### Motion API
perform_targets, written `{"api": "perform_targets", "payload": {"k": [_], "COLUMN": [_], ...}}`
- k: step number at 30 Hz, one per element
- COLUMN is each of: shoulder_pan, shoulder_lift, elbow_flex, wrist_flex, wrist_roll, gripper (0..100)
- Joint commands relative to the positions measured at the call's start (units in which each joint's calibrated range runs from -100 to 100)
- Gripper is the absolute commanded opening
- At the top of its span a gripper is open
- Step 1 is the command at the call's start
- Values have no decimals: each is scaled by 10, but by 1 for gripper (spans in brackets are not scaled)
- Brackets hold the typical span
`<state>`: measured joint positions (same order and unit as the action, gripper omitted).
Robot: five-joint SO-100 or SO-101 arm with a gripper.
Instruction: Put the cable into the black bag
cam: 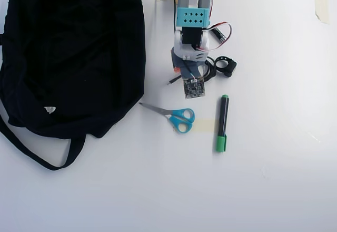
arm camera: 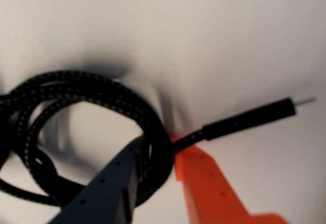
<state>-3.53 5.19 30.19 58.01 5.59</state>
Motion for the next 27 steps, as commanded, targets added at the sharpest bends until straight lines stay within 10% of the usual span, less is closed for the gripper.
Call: {"api": "perform_targets", "payload": {"k": [1,27], "shoulder_pan": [-2,100], "shoulder_lift": [-59,-275], "elbow_flex": [-25,-49], "wrist_flex": [35,107], "wrist_roll": [3,-1], "gripper": [2,2]}}
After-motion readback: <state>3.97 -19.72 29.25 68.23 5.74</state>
